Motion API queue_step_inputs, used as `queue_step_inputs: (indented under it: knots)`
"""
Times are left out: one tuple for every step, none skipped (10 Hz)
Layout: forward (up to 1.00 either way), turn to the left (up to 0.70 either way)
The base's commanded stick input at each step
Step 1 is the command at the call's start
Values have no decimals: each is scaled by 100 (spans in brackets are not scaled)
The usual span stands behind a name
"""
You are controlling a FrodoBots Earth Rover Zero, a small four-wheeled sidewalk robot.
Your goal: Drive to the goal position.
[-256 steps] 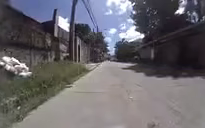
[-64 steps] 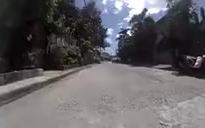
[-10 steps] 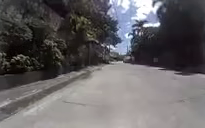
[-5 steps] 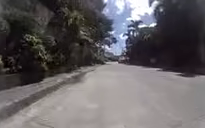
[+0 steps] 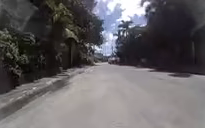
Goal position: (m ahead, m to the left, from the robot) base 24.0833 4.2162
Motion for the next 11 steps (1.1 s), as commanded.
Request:
queue_step_inputs:
  knots:
    - [100,0]
    - [100,0]
    - [100,0]
    - [100,0]
    - [100,0]
    - [100,0]
    - [100,0]
    - [100,0]
    - [100,-19]
    - [100,-40]
    - [100,-40]
